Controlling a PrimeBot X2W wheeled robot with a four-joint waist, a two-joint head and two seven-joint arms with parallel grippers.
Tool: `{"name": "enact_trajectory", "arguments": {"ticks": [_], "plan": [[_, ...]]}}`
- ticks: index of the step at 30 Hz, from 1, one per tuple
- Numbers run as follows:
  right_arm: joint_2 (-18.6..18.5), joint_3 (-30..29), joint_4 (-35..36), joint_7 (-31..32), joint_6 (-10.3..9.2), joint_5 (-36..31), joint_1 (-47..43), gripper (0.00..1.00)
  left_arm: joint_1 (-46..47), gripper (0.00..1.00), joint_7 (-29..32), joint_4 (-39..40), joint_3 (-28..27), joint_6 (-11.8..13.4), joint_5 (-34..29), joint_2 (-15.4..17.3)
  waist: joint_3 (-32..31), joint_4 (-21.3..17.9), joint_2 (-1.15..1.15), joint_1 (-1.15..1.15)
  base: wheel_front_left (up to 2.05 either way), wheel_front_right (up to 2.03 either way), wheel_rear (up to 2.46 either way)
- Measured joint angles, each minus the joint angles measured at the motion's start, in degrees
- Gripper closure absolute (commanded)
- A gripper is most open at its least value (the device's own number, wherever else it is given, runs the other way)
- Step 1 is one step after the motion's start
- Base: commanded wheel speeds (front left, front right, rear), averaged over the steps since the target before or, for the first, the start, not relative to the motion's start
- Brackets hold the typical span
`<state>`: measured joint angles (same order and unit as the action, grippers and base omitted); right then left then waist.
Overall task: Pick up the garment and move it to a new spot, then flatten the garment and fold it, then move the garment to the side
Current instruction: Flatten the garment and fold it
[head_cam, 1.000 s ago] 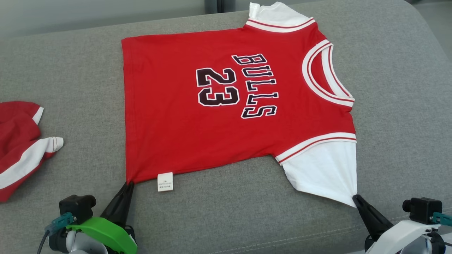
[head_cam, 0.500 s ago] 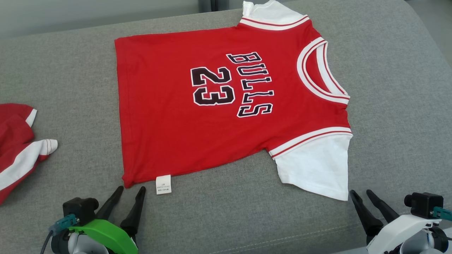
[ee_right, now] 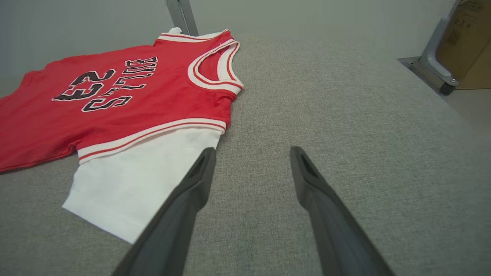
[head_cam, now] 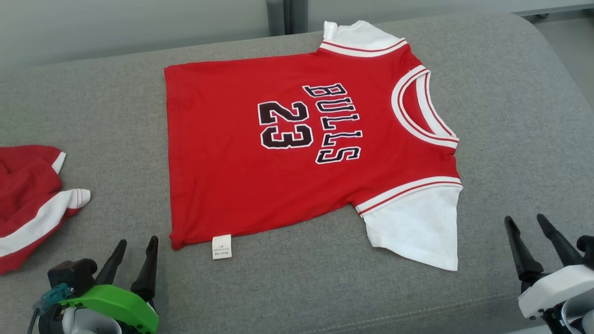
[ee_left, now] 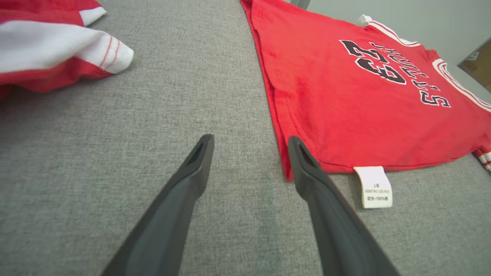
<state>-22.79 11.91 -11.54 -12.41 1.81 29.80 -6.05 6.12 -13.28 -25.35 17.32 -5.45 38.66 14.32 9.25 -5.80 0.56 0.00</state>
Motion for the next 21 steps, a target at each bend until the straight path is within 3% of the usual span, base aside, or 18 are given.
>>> {"name": "enact_trajectory", "arguments": {"ticks": [12,21], "plan": [[-0.49,-2.53,4.39,-1.97,-5.33,-6.43,0.75,0.00,-0.51,0.00,-1.00,4.50,-1.91,2.99,-3.02,-1.18,-4.21,1.70,0.00,0.00,0.00,0.00,0.00],[-0.41,-2.13,5.13,-2.01,-6.45,-10.57,-0.86,0.00,-3.59,0.00,-1.10,8.05,-2.96,3.82,-6.87,-2.05,-8.06,3.30,0.00,0.00,0.00,0.00,0.00]]}}
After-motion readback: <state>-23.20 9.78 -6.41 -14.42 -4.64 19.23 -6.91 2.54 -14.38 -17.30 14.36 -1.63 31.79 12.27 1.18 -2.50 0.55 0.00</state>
